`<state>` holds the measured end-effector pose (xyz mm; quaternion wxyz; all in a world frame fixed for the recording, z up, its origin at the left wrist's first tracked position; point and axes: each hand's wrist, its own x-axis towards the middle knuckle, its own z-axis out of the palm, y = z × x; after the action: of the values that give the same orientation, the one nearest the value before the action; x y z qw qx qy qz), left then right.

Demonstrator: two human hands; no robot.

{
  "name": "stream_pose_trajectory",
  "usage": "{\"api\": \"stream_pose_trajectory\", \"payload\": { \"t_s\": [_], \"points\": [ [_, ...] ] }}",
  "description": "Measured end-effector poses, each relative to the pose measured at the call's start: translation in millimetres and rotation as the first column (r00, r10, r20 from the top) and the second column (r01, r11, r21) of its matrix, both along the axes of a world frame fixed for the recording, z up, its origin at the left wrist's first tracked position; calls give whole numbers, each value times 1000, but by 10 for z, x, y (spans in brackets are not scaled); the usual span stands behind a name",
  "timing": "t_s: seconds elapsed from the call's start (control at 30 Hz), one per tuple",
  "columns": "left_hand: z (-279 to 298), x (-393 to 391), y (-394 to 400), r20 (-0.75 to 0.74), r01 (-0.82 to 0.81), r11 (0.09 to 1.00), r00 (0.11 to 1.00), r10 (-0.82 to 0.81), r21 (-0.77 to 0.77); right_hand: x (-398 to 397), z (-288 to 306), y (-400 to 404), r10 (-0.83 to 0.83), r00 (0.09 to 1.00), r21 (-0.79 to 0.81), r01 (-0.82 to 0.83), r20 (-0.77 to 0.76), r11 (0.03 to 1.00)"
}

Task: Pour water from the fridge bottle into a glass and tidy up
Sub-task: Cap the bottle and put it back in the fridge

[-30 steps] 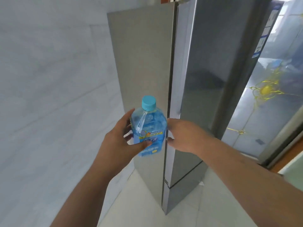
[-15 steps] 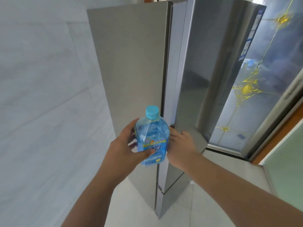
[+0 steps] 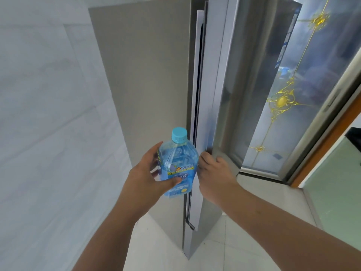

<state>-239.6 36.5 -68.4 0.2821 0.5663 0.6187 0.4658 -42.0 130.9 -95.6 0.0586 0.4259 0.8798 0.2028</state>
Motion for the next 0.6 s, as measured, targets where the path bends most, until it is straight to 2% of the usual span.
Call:
{"api": "stream_pose_trajectory", "payload": {
  "t_s": [0.17,0.27,0.43,0.53,0.6],
  "points": [
    [-24,87,47,-5,60,998,998,-60,-8,389,-73,-238,-47,978,33,55,-205,998],
    [-46,225,110,-2,112,994,994,-112,-5,635,-26,-419,-222,947,-16,224,-233,974],
    [-52,658,254,47,234,972,971,-234,2,1181,291,-657,-504,836,-135,485,-217,864],
    [-33,981,356,75,329,944,942,-328,-1,1503,416,-703,-550,768,-217,505,-327,835],
    [-10,1208,422,80,381,924,922,-380,-5,1692,421,-687,-513,722,-198,480,-465,855]
  ]
}}
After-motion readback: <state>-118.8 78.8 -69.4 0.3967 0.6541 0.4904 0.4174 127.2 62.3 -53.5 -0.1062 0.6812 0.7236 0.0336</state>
